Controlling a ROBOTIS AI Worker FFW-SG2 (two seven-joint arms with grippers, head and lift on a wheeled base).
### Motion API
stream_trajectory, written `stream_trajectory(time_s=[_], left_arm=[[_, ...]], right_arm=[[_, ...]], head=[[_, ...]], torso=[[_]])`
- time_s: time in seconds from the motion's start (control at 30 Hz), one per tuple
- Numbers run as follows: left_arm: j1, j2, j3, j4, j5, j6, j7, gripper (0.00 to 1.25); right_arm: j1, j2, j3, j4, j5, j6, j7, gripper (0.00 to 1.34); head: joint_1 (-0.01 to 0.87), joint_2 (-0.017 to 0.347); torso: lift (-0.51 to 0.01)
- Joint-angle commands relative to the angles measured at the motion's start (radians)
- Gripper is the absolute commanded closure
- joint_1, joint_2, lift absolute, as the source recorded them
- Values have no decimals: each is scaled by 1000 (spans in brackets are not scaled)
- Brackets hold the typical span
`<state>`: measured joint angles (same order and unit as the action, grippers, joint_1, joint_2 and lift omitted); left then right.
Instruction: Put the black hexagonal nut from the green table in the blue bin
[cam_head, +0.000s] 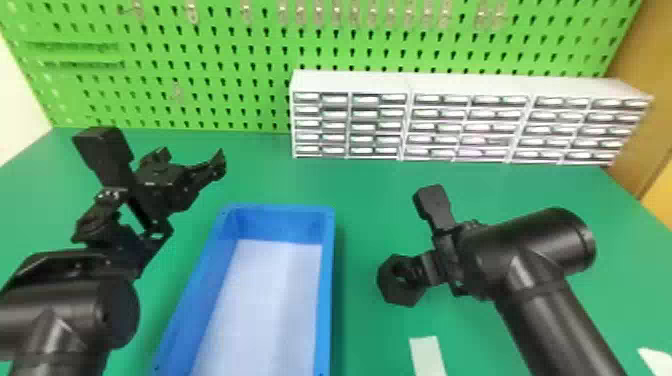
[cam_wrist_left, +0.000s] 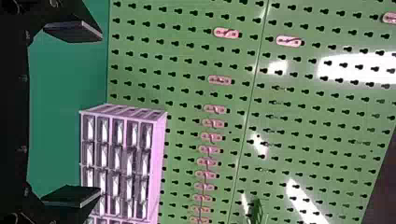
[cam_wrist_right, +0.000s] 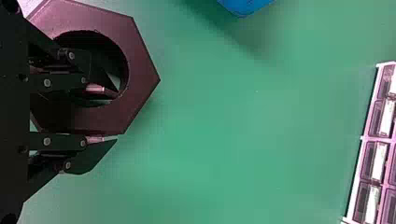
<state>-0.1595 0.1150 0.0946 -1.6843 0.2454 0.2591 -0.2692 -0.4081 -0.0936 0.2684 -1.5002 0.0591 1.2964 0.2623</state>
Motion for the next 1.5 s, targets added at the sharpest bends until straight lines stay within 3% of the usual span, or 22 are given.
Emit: stream_trajectory(time_s=[0.0,0.47,0.87,1.47], left_arm=[[1,0,4,0,0,0,1,124],[3,0,5,0,0,0,-1,124],[5,0,7,0,0,-1,-1,124],[9,0,11,0,0,0,-1,124]], right_arm=[[-3,-2,-5,-11,21,0,0,1016],[-15,-20,0,-130,180,-11,0,1016],[-29,-32,20,-210,188,-94,0,1016],[-15,-40,40,-247,-62,-450,0,1016]], head=[[666,32],[666,32],[666,32],[666,32]], torso=[[-100],[-100],[-100],[-100]])
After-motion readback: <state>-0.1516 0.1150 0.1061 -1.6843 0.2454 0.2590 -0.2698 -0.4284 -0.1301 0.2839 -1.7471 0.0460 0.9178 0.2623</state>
